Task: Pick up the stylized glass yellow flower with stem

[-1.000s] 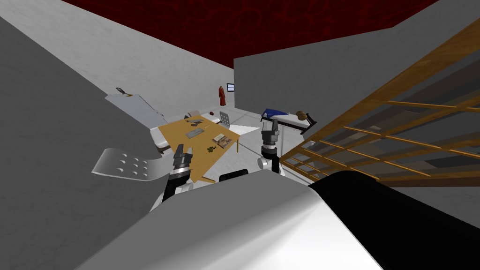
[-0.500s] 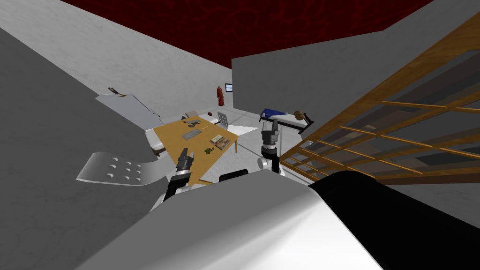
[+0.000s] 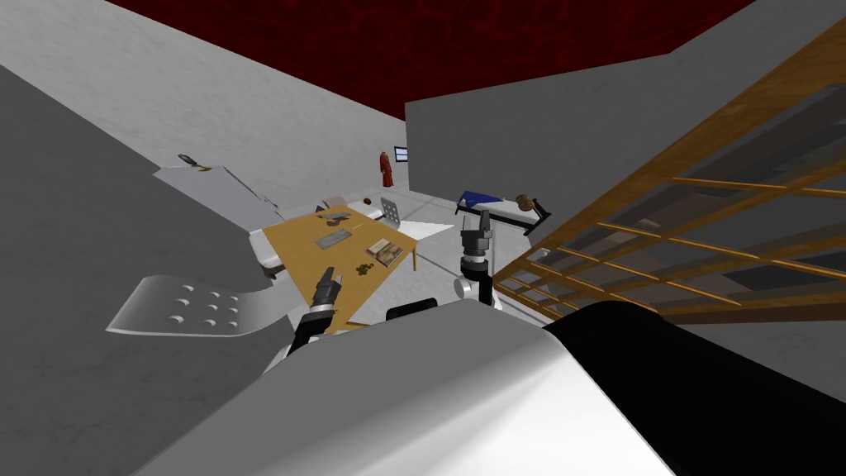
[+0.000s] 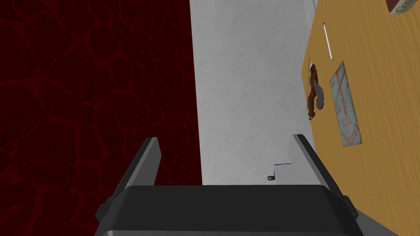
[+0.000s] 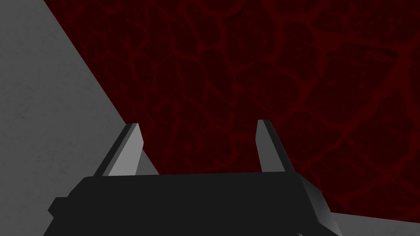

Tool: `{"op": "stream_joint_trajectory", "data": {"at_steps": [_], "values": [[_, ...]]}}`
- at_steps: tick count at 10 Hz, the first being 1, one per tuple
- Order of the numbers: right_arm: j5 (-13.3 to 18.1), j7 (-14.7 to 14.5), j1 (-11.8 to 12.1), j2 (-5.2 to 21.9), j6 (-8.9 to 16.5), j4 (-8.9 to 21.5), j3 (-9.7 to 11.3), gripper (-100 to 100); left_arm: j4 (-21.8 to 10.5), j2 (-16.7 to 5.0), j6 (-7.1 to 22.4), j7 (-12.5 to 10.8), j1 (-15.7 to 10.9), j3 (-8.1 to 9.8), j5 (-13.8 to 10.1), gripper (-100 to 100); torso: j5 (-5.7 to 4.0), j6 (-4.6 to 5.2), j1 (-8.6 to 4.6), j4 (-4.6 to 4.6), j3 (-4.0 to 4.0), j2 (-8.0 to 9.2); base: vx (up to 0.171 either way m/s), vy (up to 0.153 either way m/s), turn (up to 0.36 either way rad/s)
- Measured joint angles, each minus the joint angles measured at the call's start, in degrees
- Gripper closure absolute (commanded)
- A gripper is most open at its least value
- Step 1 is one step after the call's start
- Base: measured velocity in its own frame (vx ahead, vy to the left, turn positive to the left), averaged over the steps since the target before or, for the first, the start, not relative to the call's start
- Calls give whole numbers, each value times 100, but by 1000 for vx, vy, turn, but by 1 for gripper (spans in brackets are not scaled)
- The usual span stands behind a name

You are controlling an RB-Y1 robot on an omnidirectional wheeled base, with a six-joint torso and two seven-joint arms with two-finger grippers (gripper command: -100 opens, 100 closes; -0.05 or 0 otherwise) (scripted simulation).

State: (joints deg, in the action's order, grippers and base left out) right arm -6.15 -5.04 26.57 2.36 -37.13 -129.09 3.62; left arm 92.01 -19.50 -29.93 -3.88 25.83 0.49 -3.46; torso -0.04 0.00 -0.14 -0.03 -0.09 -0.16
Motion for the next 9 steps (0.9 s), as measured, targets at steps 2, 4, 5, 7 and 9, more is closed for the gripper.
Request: {"op": "stream_joint_trajectory", "data": {"at_steps": [2,4,5,7,9], "values": [[0,0,0,0,0,0,0,0,-227,-33,-18,-11,0,-17,22,-100,1,-2,4,1,4,8,29,-29,-23],[0,0,0,0,0,0,0,0,-501,-164,-27,-53,-54,-23,43,-100,0,-1,1,0,1,3,27,-27,-14],[0,0,0,0,0,0,0,0,-641,-179,-57,-64,-89,-24,45,-100,1,-1,7,1,5,10,34,-45,-67],[0,0,0,0,0,0,0,0,-992,-296,-99,-106,-148,-39,72,-100,0,-1,1,0,1,3,54,-43,-37],[0,0,0,0,0,0,0,0,-1347,-477,-93,-163,-203,-62,119,-100,-3,0,-14,-3,-8,-13,87,-68,-52]]}}
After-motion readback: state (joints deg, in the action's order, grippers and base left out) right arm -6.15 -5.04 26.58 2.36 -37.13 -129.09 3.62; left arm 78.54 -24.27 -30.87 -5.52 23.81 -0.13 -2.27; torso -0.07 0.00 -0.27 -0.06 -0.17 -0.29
